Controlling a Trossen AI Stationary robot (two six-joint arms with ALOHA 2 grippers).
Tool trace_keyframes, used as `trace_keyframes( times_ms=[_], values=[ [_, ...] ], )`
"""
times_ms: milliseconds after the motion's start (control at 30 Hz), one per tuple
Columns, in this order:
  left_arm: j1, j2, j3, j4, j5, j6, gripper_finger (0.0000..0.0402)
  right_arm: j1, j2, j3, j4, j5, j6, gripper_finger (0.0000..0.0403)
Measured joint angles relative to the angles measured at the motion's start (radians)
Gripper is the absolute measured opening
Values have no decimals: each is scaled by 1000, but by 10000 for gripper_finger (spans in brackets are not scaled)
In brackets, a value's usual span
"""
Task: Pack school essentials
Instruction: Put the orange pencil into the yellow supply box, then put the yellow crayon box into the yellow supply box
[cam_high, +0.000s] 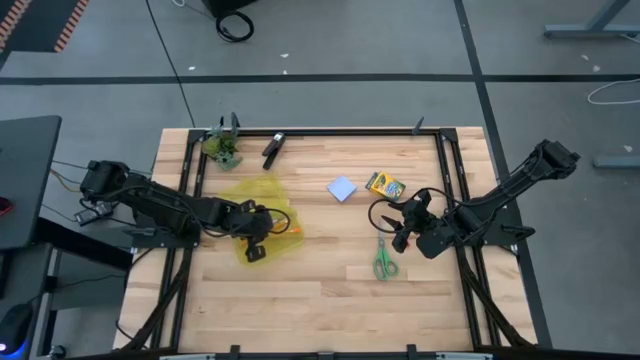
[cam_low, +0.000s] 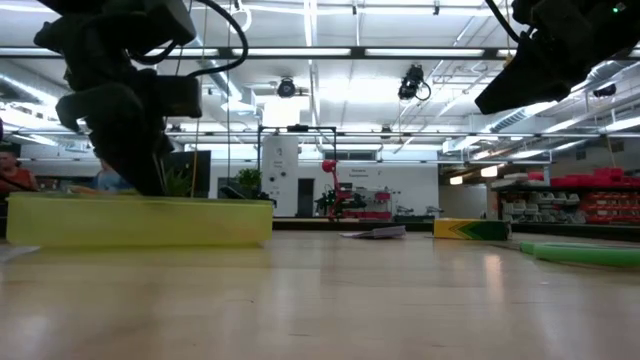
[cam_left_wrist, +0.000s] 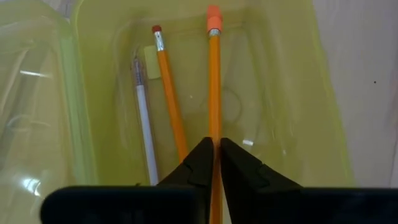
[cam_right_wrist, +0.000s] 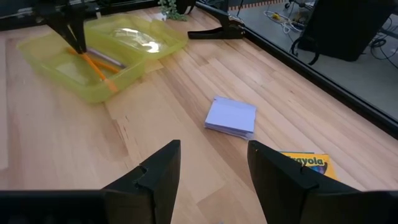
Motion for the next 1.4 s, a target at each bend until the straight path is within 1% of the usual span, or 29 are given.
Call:
trace_keyframes(
  times_ms=[267,433,533,667,867,1000,1067,1233,1400],
  values=[
    [0,0,0,-38,-7,31,81,0,0,0,7,0,1,193],
    [0,0,0,-19,-8,48,97,0,0,0,33,-26,-1,193],
    [0,0,0,-1,-8,60,97,0,0,0,41,-27,18,193],
    [0,0,0,9,-8,61,87,0,19,0,44,-29,49,193],
    [0,0,0,15,-50,62,79,-4,122,0,53,-23,109,193],
    [0,0,0,26,-51,73,88,-36,178,0,52,-13,162,193],
    [0,0,0,26,-51,73,94,-67,193,0,52,-46,168,193],
    [0,0,0,35,-51,73,102,-179,203,0,53,-191,121,200],
    [0,0,0,60,-51,95,103,-322,203,0,50,-311,6,227]
  ],
)
